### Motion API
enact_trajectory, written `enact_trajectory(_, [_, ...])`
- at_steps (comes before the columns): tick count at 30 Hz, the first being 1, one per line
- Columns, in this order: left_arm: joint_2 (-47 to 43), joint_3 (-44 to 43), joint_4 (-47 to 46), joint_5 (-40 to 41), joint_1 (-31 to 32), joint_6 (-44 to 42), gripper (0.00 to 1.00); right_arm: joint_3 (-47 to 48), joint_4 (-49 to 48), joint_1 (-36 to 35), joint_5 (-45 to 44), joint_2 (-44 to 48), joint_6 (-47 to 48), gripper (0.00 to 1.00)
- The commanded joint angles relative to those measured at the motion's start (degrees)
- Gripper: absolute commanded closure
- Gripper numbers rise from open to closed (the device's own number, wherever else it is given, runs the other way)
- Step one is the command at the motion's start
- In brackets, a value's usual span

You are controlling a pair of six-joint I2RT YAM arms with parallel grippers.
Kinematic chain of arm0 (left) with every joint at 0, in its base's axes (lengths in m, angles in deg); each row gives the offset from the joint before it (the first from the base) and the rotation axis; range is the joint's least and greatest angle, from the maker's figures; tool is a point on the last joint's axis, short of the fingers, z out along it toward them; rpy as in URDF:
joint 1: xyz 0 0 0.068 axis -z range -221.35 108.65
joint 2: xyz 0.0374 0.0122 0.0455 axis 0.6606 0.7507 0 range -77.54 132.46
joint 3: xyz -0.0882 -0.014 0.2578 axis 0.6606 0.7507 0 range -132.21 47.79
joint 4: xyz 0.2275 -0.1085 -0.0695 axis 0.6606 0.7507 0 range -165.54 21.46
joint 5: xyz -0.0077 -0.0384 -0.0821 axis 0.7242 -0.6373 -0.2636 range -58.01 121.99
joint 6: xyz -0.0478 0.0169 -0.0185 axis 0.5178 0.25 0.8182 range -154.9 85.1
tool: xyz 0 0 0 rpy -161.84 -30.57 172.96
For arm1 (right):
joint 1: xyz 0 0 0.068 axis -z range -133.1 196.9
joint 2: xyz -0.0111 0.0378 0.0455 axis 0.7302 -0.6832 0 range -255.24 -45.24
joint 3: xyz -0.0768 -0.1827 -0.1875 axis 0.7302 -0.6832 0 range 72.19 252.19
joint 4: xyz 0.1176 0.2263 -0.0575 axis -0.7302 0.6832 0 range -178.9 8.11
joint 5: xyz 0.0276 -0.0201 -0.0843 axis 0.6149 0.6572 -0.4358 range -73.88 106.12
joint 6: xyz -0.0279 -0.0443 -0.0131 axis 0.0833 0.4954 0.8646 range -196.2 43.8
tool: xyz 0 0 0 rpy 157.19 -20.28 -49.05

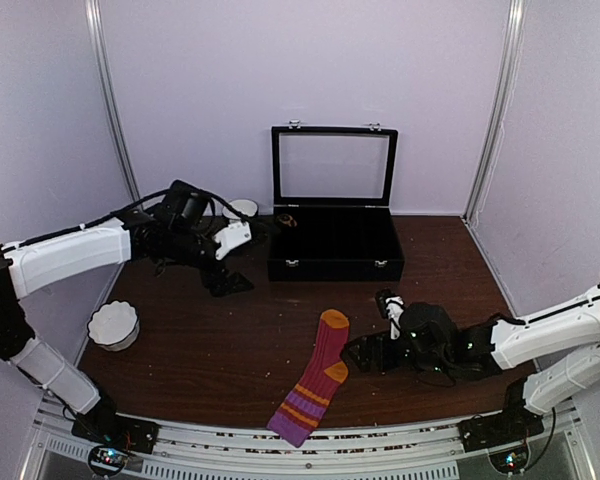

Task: Roll the socks
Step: Move the sock to the center of the board.

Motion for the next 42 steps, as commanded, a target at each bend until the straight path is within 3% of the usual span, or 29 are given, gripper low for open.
enact_trajectory(1, [7.58,-3.82,4.82,-6.74,9.17,-5.83,0.14,-0.28,0.91,-5.86,-4.05,0.00,-1.56,0.00])
enact_trajectory(5, [16.81,-9.38,5.70,-5.96,15.25,-6.20,0.15,-0.16,7.27,-10.62,-13.66,2.86,-2.55,0.00])
enact_trajectory(11, [26.56,-14.28,4.89,-2.45,22.47,-9.42,0.16,-6.71,7.98,-13.23,-15.99,10.28,-7.02,0.00])
enact_trajectory(16, [31.24,-16.34,3.18,-0.23,24.28,-11.26,0.18,-9.83,10.29,-15.67,-17.47,16.24,-8.13,0.00])
enact_trajectory(21, [33.57,-17.78,2.49,1.63,25.31,-12.12,0.19,-7.28,12.75,-18.68,-18.88,14.78,-6.35,0.00])
enact_trajectory(32, [39.04,-21.46,7.18,9.54,21.14,-9.90,0.20,0.12,12.73,-22.56,-19.24,4.88,-1.29,0.02])
enact_trajectory(42, [32.97,-15.86,7.53,11.72,10.91,-4.77,0.23,3.45,5.34,-24.36,-14.54,-3.41,7.42,0.03])
